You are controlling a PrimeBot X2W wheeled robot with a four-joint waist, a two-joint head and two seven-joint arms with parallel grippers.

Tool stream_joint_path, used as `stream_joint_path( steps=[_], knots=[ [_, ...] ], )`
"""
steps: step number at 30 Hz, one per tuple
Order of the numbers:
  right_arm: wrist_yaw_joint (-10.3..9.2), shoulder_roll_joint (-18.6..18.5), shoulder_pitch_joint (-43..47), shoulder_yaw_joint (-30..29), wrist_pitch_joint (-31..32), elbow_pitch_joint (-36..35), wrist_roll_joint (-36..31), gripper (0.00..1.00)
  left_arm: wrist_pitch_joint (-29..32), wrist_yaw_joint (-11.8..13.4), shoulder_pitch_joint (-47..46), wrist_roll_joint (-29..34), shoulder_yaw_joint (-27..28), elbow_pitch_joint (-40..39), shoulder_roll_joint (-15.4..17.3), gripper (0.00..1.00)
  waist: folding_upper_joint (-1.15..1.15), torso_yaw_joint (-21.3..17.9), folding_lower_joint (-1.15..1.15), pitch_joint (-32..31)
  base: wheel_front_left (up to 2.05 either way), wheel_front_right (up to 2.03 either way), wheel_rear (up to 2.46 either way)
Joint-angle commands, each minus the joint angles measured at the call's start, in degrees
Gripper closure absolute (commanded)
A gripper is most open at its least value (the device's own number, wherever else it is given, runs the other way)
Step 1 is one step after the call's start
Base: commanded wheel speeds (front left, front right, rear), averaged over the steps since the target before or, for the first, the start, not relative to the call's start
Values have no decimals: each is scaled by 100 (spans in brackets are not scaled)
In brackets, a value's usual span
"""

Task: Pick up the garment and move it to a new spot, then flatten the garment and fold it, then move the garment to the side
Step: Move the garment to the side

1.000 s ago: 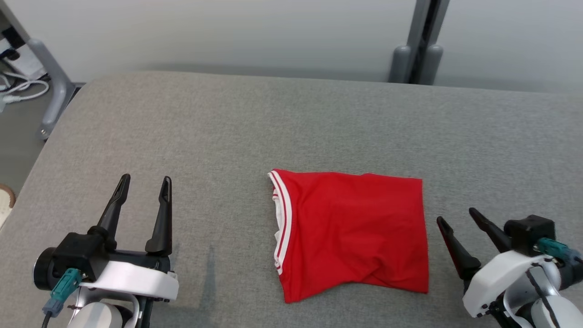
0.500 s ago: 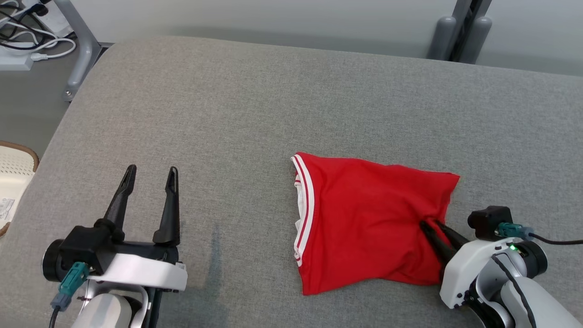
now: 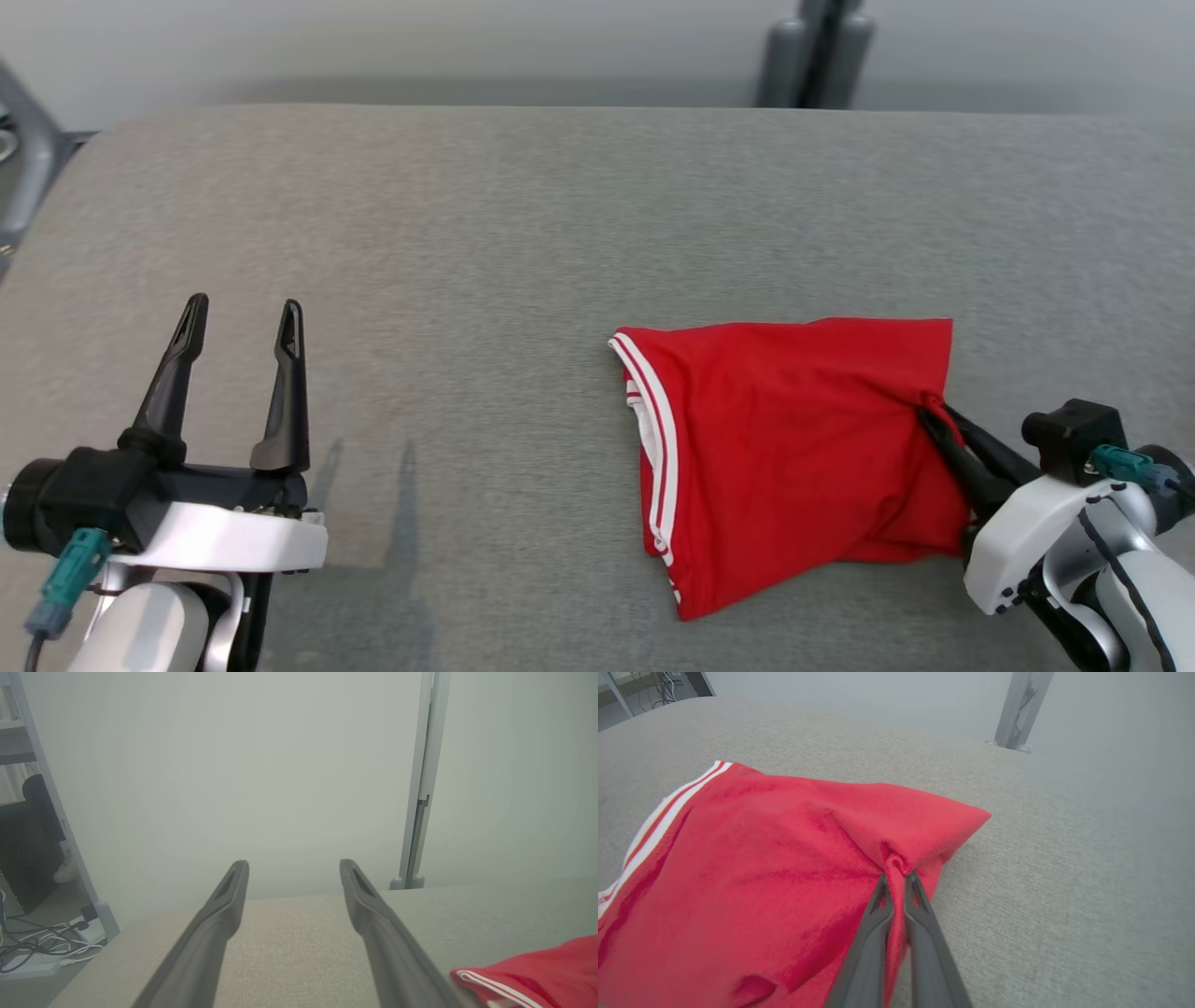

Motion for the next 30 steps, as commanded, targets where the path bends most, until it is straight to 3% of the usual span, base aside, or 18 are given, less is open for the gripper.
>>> stream_joint_path(
  steps=[1,10,16,24,30],
  knots=[
    [-2,-70,62,-51,25,-102,-63,100,-14,1,-64,31,34,-38,56,0,0,-368,0,69,0,0,0],
    [-2,-193,1,-233,131,-857,-367,100,257,-45,-367,155,-29,-321,271,0,0,-1594,0,535,0,0,0],
    [-3,-418,-663,-96,-95,-739,-387,100,545,-99,-647,281,-124,-456,456,0,0,-2377,0,851,0,0,0],
    [-2,-1146,-1673,19,-343,-467,-177,100,903,-231,-1065,440,-296,-604,631,0,0,-2957,0,1287,0,0,0],
    [-3,-1613,-2332,271,-494,40,74,100,1105,-315,-1314,521,-420,-667,694,0,0,-3147,0,1589,0,0,0]
  ],
)
